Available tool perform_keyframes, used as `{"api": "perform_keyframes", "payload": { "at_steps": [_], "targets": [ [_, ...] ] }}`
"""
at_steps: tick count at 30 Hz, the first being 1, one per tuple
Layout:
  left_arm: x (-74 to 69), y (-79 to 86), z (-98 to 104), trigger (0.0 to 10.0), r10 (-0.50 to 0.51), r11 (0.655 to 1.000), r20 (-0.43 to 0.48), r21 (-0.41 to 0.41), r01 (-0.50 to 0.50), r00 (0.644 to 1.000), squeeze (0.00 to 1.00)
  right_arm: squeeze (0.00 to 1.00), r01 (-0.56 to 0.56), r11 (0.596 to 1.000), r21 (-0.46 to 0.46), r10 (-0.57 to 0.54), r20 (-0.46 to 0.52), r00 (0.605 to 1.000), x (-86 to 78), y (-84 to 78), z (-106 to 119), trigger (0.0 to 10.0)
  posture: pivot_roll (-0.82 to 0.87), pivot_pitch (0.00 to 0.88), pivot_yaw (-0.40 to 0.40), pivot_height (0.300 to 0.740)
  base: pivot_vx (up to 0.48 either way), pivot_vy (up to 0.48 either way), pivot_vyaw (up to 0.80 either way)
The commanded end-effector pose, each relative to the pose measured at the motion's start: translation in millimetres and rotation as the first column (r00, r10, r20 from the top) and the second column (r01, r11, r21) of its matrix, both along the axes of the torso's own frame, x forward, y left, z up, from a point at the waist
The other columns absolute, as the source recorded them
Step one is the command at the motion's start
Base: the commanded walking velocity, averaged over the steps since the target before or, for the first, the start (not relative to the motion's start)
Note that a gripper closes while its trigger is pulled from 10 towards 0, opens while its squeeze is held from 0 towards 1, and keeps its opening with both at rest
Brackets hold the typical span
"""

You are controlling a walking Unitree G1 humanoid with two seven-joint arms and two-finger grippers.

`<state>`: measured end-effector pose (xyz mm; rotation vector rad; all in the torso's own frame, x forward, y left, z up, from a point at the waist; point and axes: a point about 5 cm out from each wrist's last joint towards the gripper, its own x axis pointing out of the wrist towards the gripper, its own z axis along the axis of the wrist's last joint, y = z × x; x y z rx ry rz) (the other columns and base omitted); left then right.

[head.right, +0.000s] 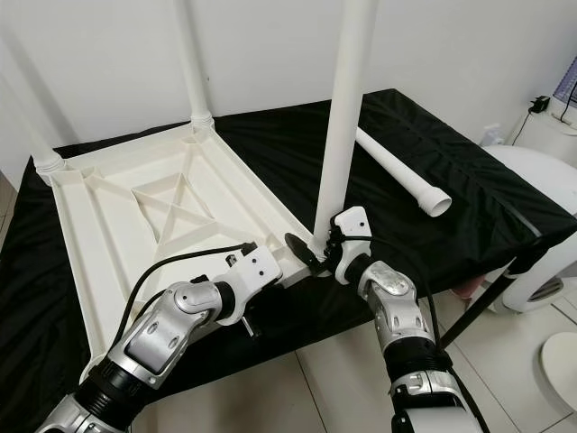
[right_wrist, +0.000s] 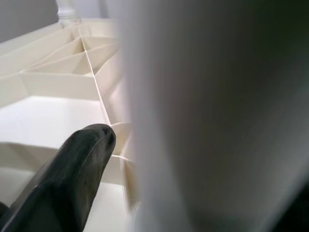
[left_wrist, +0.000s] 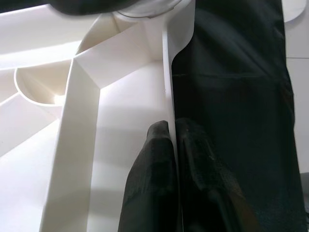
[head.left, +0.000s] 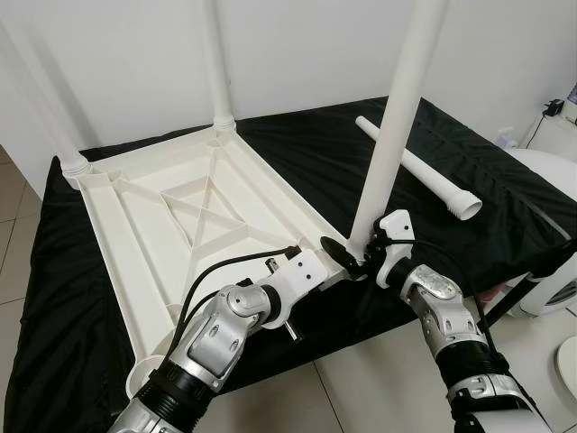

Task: Building children table

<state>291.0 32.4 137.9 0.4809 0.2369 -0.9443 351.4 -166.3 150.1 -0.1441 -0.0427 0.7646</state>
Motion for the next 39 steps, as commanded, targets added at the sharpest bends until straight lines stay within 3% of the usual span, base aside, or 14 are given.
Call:
{"api": "perform_keyframes", "payload": {
  "at_steps": [1,6,8,11,15,16,17,18,32,33,34,35,39],
  "targets": [
    [0.8,-2.5,5.5,10.0,-0.011,1.000,0.031,-0.004,0.011,0.999,0.00,0.00,-0.051,0.998,-0.030,0.050,-0.031,0.998,-1.6,2.3,-7.2,10.0,-0.11,0.042,0.052,0.740,0.000,0.000,0.00],
    [0.8,-2.7,5.9,10.0,-0.012,1.000,0.030,-0.005,0.012,0.999,0.00,0.00,-0.081,0.996,-0.048,0.078,-0.056,0.995,-1.6,-1.0,-10.3,9.8,-0.11,0.044,0.055,0.740,0.000,0.000,0.00],
    [0.5,-2.9,5.7,10.0,-0.014,1.000,0.029,-0.005,0.014,0.999,0.00,0.00,-0.093,0.994,-0.057,0.089,-0.072,0.993,-2.2,-3.2,-12.5,8.7,-0.11,0.044,0.055,0.740,0.000,0.000,0.00],
    [0.5,-2.9,5.7,10.0,-0.014,1.000,0.029,-0.006,0.014,0.999,0.00,0.00,-0.109,0.992,-0.065,0.103,-0.083,0.991,-2.3,-5.2,-13.6,9.3,-0.11,0.047,0.056,0.740,0.000,0.000,0.00],
    [0.5,-3.0,5.7,10.0,-0.014,1.000,0.028,-0.006,0.014,0.999,0.00,0.00,-0.118,0.991,-0.068,0.112,-0.088,0.990,-1.9,-6.9,-13.6,9.0,-0.11,0.047,0.059,0.740,0.000,0.000,0.00],
    [0.5,-3.0,5.7,10.0,-0.014,1.000,0.028,-0.006,0.015,0.999,0.00,0.00,-0.121,0.990,-0.069,0.114,-0.090,0.989,-1.5,-7.9,-13.7,4.2,-0.11,0.047,0.059,0.740,0.000,0.000,0.00],
    [0.5,-3.0,5.7,10.0,-0.014,1.000,0.028,-0.006,0.015,0.999,0.00,0.00,-0.121,0.990,-0.069,0.114,-0.090,0.989,-1.5,-7.9,-13.7,4.2,-0.11,0.047,0.059,0.740,0.000,0.000,0.00],
    [0.6,-2.9,5.7,10.0,-0.016,1.000,0.029,-0.005,0.016,0.999,0.00,0.00,-0.130,0.989,-0.067,0.123,-0.091,0.988,-0.5,-9.7,-13.6,0.0,-0.11,0.047,0.059,0.740,0.000,0.000,0.00],
    [0.3,-2.5,5.6,10.0,-0.016,1.000,0.027,-0.005,0.016,0.999,0.00,0.00,-0.122,0.992,-0.026,0.119,-0.090,0.989,-4.9,-11.7,-18.6,0.0,-0.11,0.047,0.060,0.740,0.000,0.000,0.00],
    [0.0,-2.6,5.4,10.0,-0.016,1.000,0.027,-0.005,0.016,1.000,0.00,0.00,-0.104,0.994,-0.030,0.101,-0.080,0.992,-5.1,-12.3,-19.4,8.3,-0.11,0.051,0.058,0.740,0.000,0.000,0.00],
    [-0.3,-2.7,5.3,10.0,-0.016,1.000,0.027,-0.005,0.017,1.000,0.00,0.00,-0.091,0.995,-0.033,0.088,-0.072,0.993,-5.3,-12.7,-19.9,8.3,-0.11,0.051,0.058,0.740,0.000,0.000,0.00],
    [-0.7,-2.7,5.1,10.0,-0.016,1.000,0.026,-0.005,0.016,1.000,0.00,0.00,-0.072,0.997,-0.018,0.070,-0.066,0.995,-5.7,-12.4,-20.6,10.0,-0.11,0.051,0.056,0.740,0.000,0.000,0.00],
    [-1.9,-2.6,4.5,10.0,-0.017,1.000,0.024,-0.005,0.017,1.000,0.00,0.00,0.039,0.998,0.045,-0.038,-0.022,0.999,-6.0,-8.2,-19.9,10.0,-0.11,0.051,0.052,0.740,0.000,0.000,0.00]
  ]
}}
